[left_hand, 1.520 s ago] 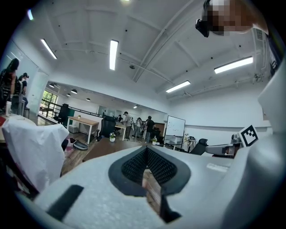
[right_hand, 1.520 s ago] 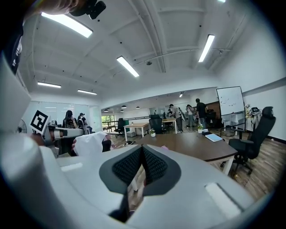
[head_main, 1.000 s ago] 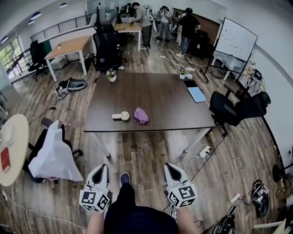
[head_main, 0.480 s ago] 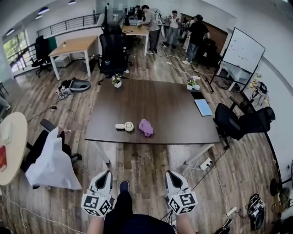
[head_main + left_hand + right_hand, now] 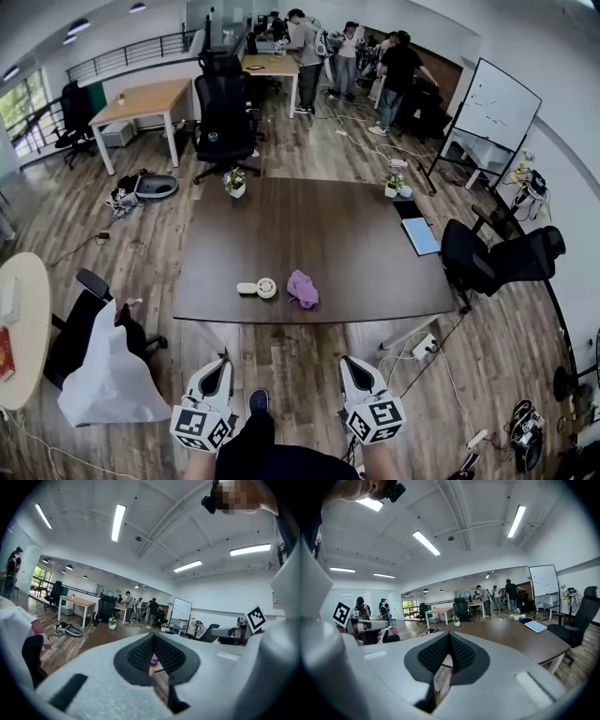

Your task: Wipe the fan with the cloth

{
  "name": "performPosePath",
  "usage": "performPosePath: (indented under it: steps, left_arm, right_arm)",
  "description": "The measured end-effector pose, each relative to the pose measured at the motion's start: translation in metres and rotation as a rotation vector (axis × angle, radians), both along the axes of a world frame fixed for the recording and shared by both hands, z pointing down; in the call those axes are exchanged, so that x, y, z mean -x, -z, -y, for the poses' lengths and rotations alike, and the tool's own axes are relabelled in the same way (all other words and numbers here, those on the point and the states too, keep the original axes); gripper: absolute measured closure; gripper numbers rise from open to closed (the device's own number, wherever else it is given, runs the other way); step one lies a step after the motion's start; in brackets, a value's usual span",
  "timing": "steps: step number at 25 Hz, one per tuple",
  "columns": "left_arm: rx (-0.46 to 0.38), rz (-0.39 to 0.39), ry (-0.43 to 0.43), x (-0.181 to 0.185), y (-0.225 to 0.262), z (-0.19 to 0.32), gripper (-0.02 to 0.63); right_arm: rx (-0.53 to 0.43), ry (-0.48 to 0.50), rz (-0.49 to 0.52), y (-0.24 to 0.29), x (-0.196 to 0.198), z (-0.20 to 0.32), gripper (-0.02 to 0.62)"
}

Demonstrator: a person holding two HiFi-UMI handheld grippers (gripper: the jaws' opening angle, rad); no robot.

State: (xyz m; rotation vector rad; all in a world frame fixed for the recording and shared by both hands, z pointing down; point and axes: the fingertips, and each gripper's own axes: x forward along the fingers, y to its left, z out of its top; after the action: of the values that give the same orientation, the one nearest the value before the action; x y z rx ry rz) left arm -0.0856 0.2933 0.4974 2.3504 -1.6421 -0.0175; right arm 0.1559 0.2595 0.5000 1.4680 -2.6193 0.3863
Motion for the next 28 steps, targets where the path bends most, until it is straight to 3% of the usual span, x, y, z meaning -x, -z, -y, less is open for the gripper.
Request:
performPosePath:
  steps: [5, 14, 28]
  left_arm:
    - [-0.007, -0.011, -0.015, 0.032, 0.008, 0.058, 0.611]
    - [-0.014, -0.033, -0.082, 0.07, 0.011, 0.153, 0.611]
    - [0.025, -0.06, -0.135, 0.067, -0.006, 0.213, 0.611]
  right_arm:
    - [0.007, -0.04, 0.028, 0.007, 0.025, 0.055, 0.584]
    - [-0.011, -0.115, -0.008, 0.016, 0.057, 0.136, 0.584]
    - [0.027, -0.144, -0.02, 0.001, 0.064, 0.183, 0.584]
